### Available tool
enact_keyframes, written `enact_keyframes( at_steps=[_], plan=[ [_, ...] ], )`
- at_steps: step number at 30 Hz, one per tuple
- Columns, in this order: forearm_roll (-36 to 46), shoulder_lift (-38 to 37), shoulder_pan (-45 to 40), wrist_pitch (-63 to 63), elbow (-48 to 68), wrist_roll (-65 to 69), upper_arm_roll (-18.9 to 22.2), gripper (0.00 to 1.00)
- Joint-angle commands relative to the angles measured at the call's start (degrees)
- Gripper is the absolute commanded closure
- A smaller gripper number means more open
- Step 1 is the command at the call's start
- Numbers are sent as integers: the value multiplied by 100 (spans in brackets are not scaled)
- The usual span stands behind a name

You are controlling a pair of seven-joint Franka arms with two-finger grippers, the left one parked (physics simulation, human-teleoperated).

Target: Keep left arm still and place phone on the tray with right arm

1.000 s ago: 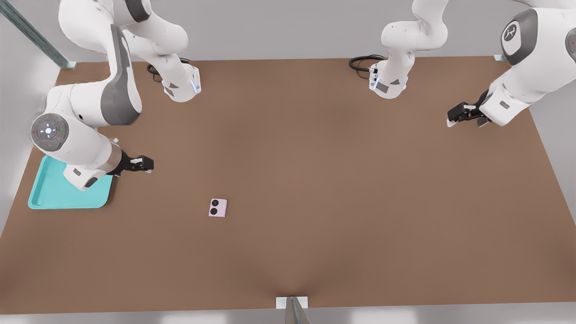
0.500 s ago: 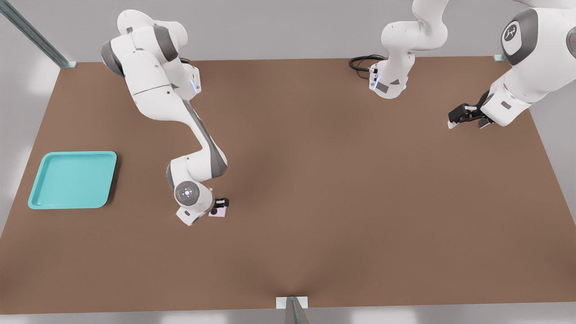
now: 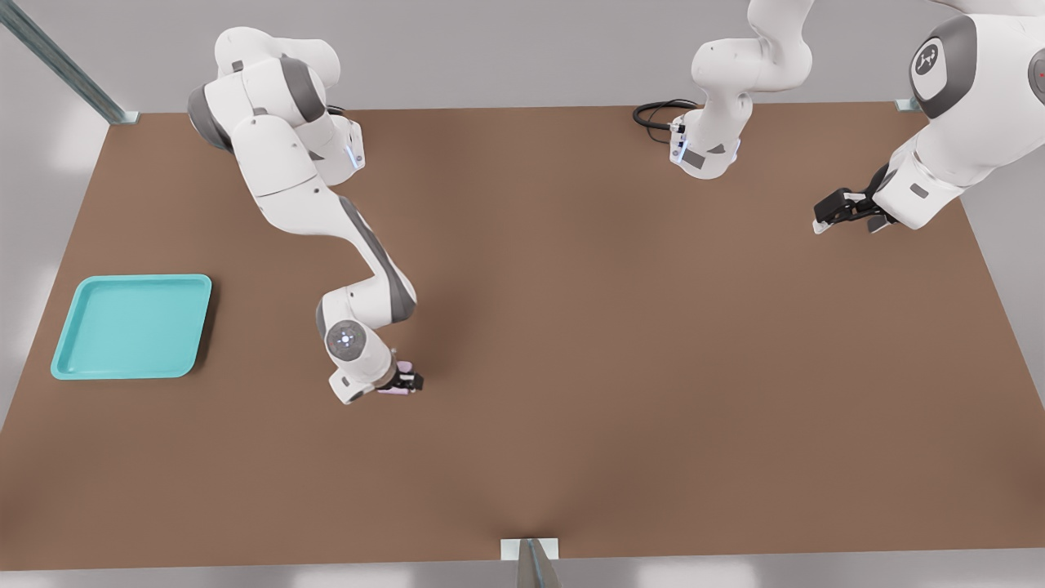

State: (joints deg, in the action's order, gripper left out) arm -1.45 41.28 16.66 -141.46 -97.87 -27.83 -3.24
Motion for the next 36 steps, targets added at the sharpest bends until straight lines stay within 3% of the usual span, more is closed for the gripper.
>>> enact_keyframes(
  at_steps=[1,8,26,30,35,36],
  plan=[
    [-4,-6,-5,-163,-47,-839,-1,0],
    [-435,73,22,-154,-127,-795,-1,0],
    [-444,29,66,-137,-162,-803,-1,19],
    [-444,-612,-57,645,-118,-488,-9,19],
    [-435,-1912,-1181,874,-1084,988,-71,19],
    [-435,-2115,-1884,874,-1295,1385,-457,19]
  ],
)
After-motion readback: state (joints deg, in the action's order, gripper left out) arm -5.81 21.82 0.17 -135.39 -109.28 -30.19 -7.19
